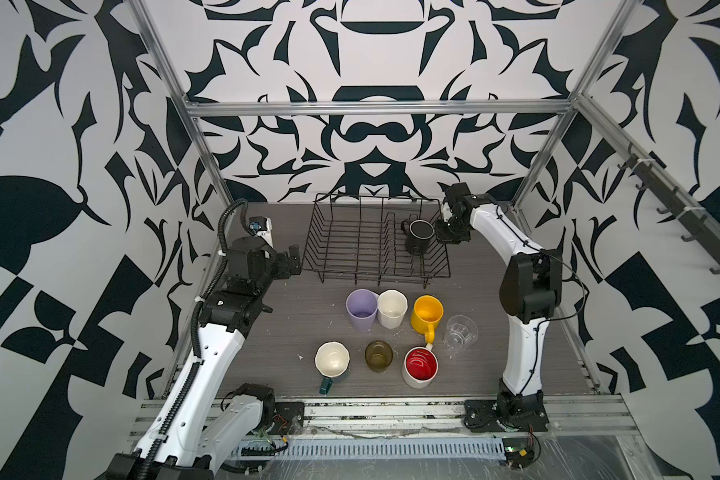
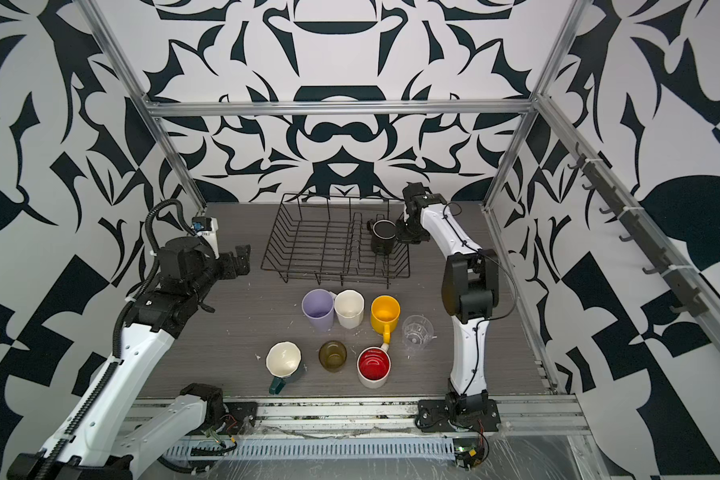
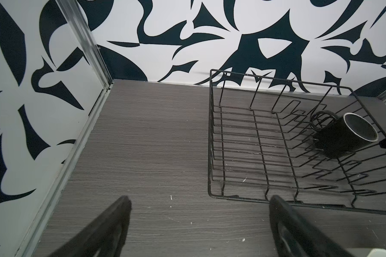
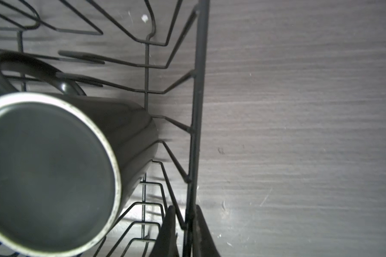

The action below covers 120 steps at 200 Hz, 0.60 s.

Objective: Load cups into a dish rack
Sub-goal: Rotate the dish rack at the top-center of the table.

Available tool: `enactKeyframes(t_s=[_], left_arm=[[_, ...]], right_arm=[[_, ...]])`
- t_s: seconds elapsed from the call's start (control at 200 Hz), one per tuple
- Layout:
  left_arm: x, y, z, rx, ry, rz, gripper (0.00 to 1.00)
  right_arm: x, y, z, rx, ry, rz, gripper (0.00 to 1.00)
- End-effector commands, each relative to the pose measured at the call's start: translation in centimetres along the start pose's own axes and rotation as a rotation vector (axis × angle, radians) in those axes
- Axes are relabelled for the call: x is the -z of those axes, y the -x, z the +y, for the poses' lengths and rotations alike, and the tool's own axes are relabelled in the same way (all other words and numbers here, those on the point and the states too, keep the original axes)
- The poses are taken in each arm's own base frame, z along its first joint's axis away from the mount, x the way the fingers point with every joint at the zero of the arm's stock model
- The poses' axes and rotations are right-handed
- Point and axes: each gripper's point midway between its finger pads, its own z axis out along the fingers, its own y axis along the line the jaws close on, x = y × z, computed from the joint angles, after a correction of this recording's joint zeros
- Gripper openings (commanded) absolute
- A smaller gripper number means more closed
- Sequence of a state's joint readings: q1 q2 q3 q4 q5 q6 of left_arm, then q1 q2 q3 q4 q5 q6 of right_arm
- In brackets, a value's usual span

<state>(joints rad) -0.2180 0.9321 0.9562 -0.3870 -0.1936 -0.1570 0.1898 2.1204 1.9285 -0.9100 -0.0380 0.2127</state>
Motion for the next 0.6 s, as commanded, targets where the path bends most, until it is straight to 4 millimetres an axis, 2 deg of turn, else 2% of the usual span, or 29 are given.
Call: enactKeyframes(t_s=[0.0,0.28,0.4,0.49,0.595], left_arm=[[0.1,-0.5,0.2,0.005,0.005,0.016,0.99],[-0.2,-0.7,0.3,0.004,0.012,0.024,0.99],[-0.3,-0.8,0.3,0.004,0.012,0.030,0.99],[-0.4,-0.8,0.3,0.004,0.011,0.031,0.99],[-0.3,-0.8,0.3,0.003,0.012,0.031,0.99]], right_arm=[[2.0,3.0,-0.1,0.026,-0.020,-0.097,0.07],[1.3,4.2,0.2,0.048,-0.022,-0.090,0.09],[2.1,4.8,0.2,0.053,-0.026,-0.110,0.25],[3.0,5.1,0.2,0.059,-0.028,-0.129,0.49],[4.1,5.3,0.3,0.062,-0.026,-0.150,0.60]])
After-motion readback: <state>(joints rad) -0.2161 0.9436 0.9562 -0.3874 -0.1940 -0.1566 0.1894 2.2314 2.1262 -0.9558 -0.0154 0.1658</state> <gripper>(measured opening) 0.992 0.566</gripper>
